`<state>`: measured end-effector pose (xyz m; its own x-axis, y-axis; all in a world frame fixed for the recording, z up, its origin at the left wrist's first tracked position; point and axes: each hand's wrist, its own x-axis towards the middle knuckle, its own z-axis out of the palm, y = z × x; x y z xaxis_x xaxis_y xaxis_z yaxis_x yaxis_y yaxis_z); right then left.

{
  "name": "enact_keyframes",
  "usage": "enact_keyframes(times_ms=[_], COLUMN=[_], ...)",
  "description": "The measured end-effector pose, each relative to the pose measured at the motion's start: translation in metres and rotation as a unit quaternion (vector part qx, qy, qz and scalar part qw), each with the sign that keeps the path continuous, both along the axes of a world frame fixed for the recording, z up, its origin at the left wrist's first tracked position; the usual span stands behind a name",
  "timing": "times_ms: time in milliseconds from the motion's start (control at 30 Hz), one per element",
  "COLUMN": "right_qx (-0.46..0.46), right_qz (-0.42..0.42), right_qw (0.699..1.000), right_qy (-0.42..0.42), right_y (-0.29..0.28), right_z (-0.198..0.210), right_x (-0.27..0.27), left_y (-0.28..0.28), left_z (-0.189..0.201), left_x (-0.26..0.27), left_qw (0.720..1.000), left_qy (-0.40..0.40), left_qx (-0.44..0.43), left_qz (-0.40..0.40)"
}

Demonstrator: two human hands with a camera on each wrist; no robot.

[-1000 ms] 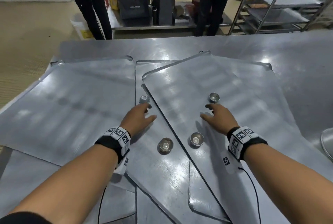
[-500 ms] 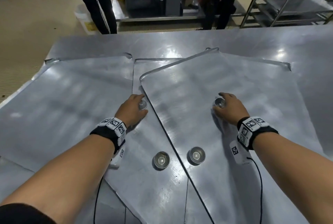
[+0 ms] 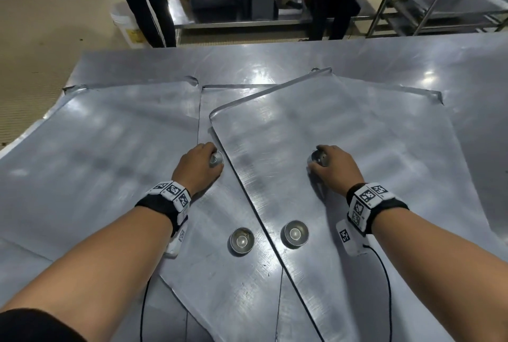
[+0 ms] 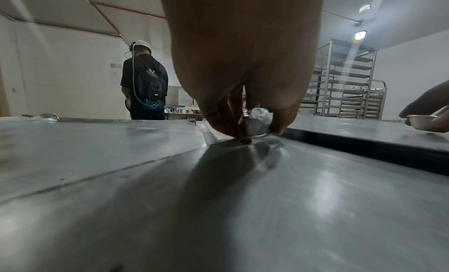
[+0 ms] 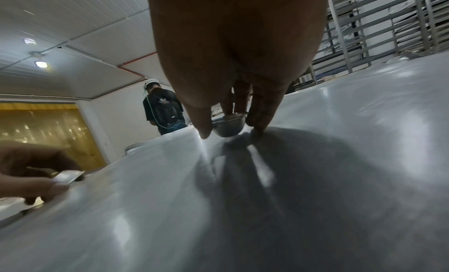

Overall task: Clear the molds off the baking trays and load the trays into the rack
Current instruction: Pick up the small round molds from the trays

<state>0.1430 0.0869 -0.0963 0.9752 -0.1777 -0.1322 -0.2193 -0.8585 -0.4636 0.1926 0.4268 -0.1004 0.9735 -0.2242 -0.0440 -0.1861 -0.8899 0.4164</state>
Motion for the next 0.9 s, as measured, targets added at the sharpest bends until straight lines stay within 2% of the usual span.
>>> enact_keyframes(times_ms=[200,433,900], right_qx=[0.021,0.039,0.036], right_qz=[0.037,0.061,0.051], right_qw=[0.999,0.997,0.998], right_qy=[-0.002,0.005,0.023], right_y=[0.033,0.053,0.055], right_z=[-0.001,-0.001,0.004], right_x=[-0.013,-0.027,-0.048], left_y=[0.004,0.012,0.025], left_z=[0.005,-0.001,0.0], left_x=[-0.026,-0.053,-0.066], left_qw=[0.996,0.994,0.992], left_qy=[0.002,0.003,0.085], left_qx=[-0.078,-0.105,-0.07], left_qz=[0.032,0.04,0.061])
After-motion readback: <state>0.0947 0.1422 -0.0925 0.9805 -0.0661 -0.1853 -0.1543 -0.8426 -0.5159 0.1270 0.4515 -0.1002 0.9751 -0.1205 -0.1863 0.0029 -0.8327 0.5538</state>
